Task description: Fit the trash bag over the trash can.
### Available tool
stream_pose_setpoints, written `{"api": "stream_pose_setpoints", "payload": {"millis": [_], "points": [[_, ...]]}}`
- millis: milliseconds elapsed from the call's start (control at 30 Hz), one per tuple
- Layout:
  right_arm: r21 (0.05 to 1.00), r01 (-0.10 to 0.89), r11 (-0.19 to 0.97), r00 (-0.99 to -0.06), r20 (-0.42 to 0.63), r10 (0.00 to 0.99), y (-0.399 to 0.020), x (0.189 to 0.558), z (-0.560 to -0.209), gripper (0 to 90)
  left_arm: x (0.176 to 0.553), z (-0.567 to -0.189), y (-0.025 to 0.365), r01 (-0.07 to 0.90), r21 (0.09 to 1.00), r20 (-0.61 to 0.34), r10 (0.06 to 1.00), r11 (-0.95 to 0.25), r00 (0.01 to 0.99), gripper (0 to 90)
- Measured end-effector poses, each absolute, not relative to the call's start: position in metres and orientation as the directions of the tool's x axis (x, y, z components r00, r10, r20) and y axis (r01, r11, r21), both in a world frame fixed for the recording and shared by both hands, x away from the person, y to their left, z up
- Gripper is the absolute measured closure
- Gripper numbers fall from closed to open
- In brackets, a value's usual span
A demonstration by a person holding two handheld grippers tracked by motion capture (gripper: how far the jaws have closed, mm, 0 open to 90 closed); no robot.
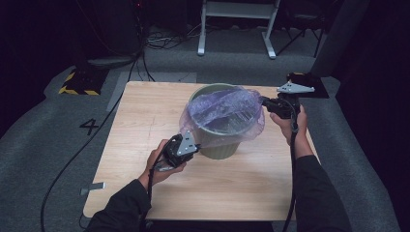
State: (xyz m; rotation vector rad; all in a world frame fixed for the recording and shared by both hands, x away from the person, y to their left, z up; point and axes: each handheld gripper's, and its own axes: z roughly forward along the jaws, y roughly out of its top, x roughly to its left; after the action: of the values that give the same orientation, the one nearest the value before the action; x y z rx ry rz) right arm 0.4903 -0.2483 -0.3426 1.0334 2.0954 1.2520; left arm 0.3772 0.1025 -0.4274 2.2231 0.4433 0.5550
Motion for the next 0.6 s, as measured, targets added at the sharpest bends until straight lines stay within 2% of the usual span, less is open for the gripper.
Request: {"api": "stream_pose_setpoints", "payload": {"millis": [300, 433, 500, 600], "points": [[0.875, 0.386, 0.293, -0.583, -0.015, 0.812, -0.250, 0.496, -0.354, 88.3, 0.379, -0.449, 0.101, 0.166, 0.690, 0.237, 0.437, -0.704, 0.867, 90.0], [0.874, 0.390, 0.291, -0.579, -0.013, 0.815, -0.250, 0.498, -0.357, 88.3, 0.379, -0.451, 0.107, 0.172, 0.698, 0.221, 0.438, -0.695, 0.872, 89.7], [0.877, 0.387, 0.284, -0.577, -0.010, 0.817, -0.250, 0.498, -0.357, 88.3, 0.376, -0.449, 0.110, 0.185, 0.708, 0.230, 0.471, -0.681, 0.852, 73.4], [0.885, 0.376, 0.276, -0.576, -0.010, 0.817, -0.251, 0.497, -0.355, 88.2, 0.369, -0.443, 0.119, 0.173, 0.742, 0.196, 0.457, -0.647, 0.868, 51.9]]}}
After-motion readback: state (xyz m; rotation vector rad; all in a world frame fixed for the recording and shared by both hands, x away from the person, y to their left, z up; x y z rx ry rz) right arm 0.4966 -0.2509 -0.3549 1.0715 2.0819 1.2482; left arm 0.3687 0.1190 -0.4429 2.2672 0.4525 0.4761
